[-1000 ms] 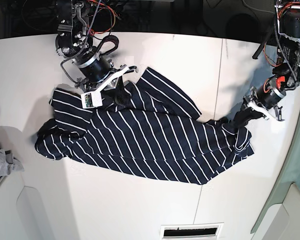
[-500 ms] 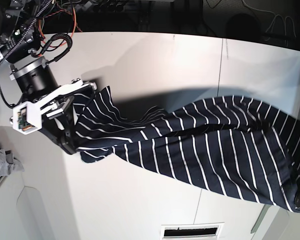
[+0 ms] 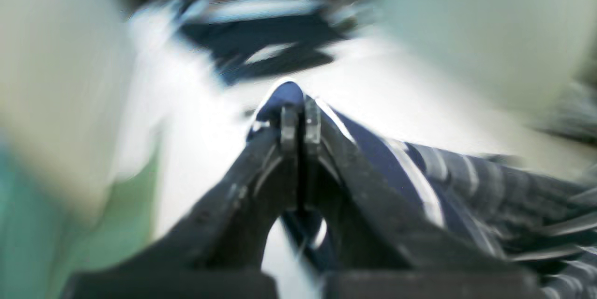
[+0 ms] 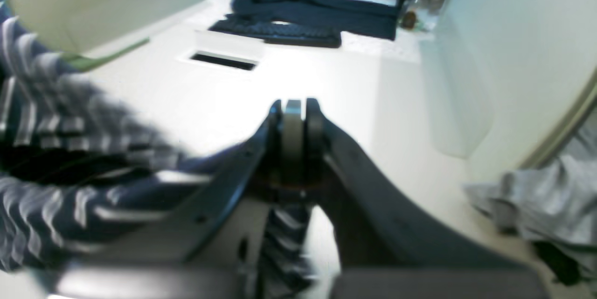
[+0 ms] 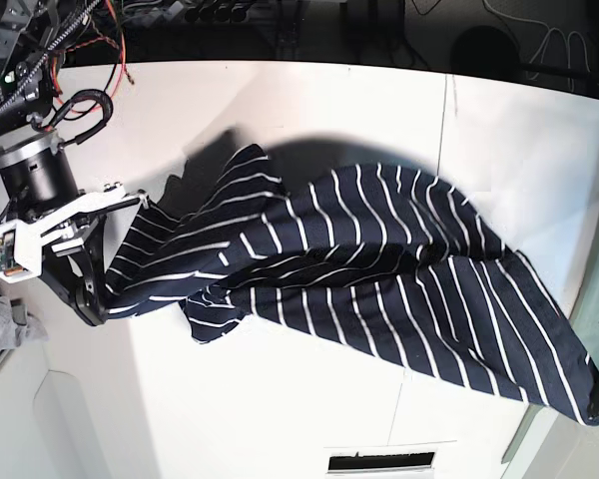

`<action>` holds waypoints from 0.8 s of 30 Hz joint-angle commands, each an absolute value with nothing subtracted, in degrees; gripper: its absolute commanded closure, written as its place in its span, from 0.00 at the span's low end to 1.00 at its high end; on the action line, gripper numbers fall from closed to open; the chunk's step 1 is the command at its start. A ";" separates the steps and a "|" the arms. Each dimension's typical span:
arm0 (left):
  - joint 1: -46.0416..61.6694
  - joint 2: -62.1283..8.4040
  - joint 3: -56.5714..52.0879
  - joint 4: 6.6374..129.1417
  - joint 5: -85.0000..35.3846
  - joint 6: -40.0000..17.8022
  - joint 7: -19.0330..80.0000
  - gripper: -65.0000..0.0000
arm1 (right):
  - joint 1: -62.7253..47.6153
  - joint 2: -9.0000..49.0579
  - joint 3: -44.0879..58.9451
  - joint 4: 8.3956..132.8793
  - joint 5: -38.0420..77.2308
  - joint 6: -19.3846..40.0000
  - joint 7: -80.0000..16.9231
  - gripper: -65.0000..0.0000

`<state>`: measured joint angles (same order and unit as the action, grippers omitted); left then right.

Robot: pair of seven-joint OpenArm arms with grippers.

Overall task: Layout the t-shirt on the table in an organized manner, then fold the t-shirt properly
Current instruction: 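Lift the shirt with both grippers and swing it to flatten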

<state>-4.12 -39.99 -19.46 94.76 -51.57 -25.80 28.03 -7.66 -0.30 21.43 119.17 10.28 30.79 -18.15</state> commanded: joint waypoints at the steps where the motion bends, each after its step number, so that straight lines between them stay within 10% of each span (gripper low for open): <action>1: -7.44 -40.77 -17.06 90.45 -49.69 -25.12 26.22 1.00 | -5.56 -0.16 21.58 117.51 10.35 29.89 -17.02 1.00; 6: -19.92 -38.98 -1.93 61.56 -41.32 -25.41 25.91 1.00 | -1.08 -0.14 21.52 103.33 10.50 31.00 -16.99 1.00; 10: -24.86 -37.93 4.82 48.40 -42.15 -32.29 26.02 0.65 | -3.57 -0.16 21.52 100.25 13.87 31.97 -18.87 1.00; 24: -23.33 -38.30 -12.60 59.90 -60.71 -39.70 46.39 0.62 | -29.12 -0.16 21.52 110.69 23.92 33.30 -20.64 1.00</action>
<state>-22.09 -37.23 -12.27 58.87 -59.44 -39.24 47.11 -29.04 -0.47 21.41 109.62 22.85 32.80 -22.09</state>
